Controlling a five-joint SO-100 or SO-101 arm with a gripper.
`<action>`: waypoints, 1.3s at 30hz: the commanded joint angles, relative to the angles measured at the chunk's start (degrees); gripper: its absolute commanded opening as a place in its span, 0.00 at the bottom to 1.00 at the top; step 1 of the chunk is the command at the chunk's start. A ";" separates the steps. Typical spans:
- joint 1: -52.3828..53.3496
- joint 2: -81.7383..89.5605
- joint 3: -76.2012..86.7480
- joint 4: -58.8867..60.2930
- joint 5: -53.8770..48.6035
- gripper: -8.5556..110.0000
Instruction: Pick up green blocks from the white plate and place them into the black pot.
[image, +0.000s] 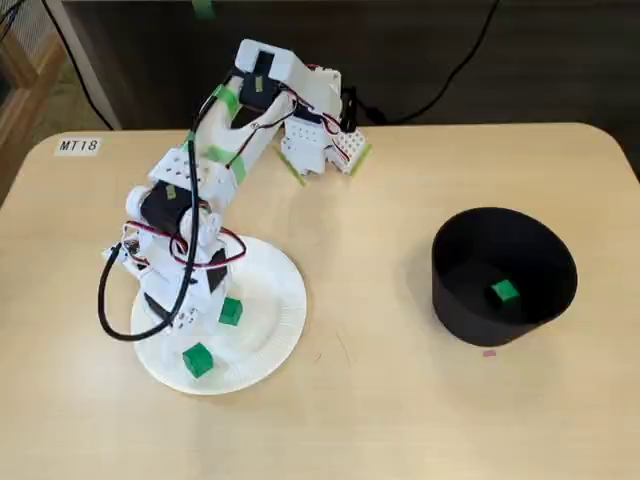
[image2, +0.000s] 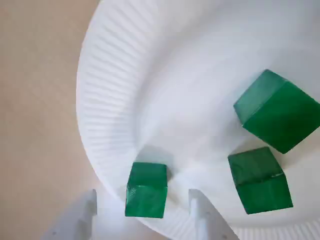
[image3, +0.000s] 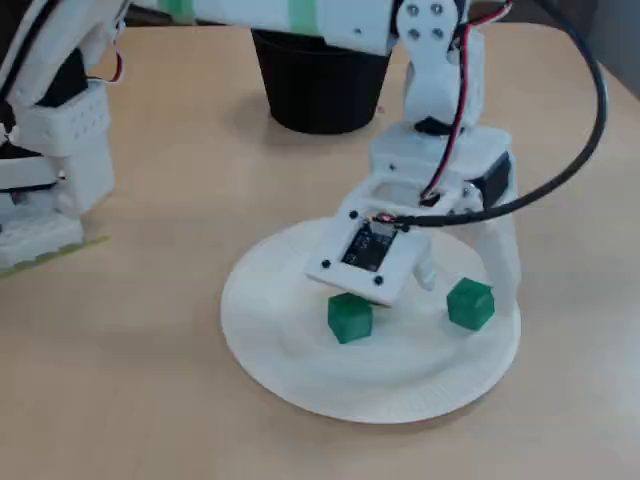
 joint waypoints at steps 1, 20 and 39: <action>-0.88 -0.09 -3.08 0.09 0.70 0.29; -1.67 -2.90 -5.54 -7.65 0.62 0.05; -22.94 47.99 25.58 -21.88 -8.61 0.05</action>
